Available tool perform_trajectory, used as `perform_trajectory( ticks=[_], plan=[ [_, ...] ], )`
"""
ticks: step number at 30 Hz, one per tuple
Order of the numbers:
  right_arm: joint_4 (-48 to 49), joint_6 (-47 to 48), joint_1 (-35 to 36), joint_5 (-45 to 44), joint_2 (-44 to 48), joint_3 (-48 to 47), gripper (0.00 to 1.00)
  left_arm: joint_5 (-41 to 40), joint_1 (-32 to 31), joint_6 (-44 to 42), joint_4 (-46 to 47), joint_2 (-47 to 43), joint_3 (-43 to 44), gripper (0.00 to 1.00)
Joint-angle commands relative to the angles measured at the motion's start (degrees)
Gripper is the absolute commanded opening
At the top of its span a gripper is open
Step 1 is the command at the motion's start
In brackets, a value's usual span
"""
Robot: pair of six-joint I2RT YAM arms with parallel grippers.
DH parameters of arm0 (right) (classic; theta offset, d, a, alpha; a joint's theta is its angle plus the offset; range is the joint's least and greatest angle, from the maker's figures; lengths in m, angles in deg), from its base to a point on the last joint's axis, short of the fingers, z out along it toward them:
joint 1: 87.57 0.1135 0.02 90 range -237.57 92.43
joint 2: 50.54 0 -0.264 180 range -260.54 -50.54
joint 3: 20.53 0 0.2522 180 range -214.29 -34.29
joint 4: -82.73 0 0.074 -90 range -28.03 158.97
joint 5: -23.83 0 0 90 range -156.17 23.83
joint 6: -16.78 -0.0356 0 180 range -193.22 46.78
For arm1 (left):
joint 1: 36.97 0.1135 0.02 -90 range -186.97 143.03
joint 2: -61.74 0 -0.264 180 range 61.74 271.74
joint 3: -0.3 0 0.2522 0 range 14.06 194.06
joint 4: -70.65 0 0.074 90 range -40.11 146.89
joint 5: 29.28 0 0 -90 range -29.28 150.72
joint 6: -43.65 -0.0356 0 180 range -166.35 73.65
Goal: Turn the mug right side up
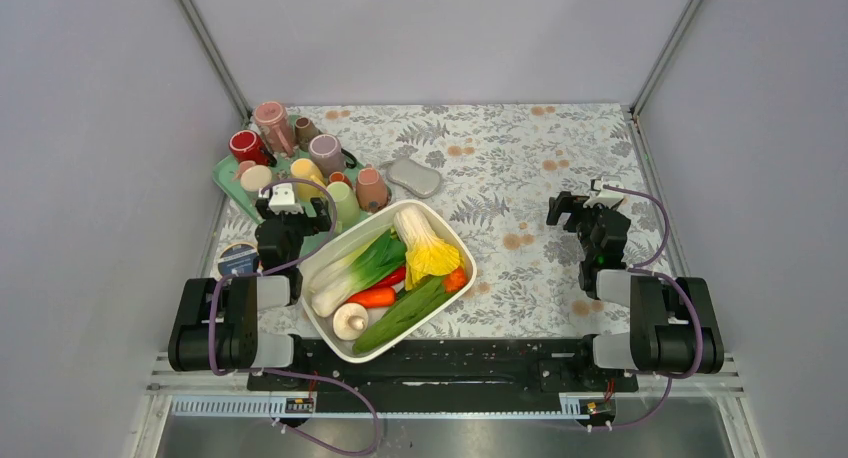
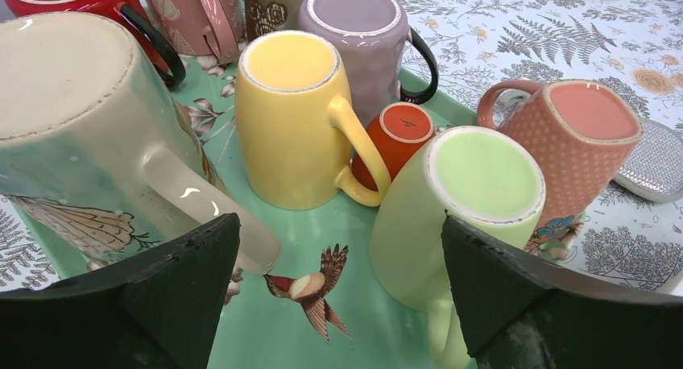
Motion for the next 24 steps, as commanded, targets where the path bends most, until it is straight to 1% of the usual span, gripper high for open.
perform_trajectory(
  ticks=[1, 8, 10, 11, 14, 18, 19, 21, 22, 24],
  plan=[
    [1.2, 0.4, -0.2, -0.9, -0.2, 0.1, 0.99, 0.7, -0.7, -0.5, 1.5, -0.4, 0.8, 0.99],
    [1.2, 0.3, -0.2, -1.0, 0.0, 0.1, 0.99, 1.4, -0.7, -0.5, 2.0, -0.4, 0.6, 0.99],
    [1.5, 0.3, -0.2, -1.0, 0.0, 0.2, 0.99, 2.0, -0.5, -0.5, 1.7, -2.0, 0.3, 0.99],
    [1.5, 0.3, -0.2, -1.0, 0.0, 0.3, 0.99, 2.3, -0.4, -0.3, -0.3, -3.7, 0.6, 0.99],
    [1.5, 0.1, -0.2, -1.0, 0.5, 0.4, 0.99, 5.2, 0.2, -1.4, -12.8, -9.5, 4.8, 0.99],
    [-2.0, -0.7, -0.2, -3.9, 5.6, 0.7, 0.99, 9.1, 0.8, -5.3, -31.3, -15.9, 12.5, 0.99],
    [-2.5, -0.9, -0.2, -4.5, 6.9, 1.1, 0.99, 10.5, 1.3, -5.6, -36.1, -16.6, 14.6, 0.99],
    [-3.9, -1.1, -0.2, -5.0, 9.8, 1.5, 0.99, 14.1, 2.0, -6.1, -49.3, -17.1, 19.7, 0.99],
    [-5.6, -1.2, -0.2, -5.2, 11.4, 1.3, 0.99, 16.4, 2.3, -6.8, -54.6, -17.3, 22.4, 0.99],
    [-10.0, -2.5, -0.2, -8.3, 14.6, 0.1, 0.99, 20.0, 2.6, -8.1, -63.3, -17.6, 26.6, 0.98]
  ],
)
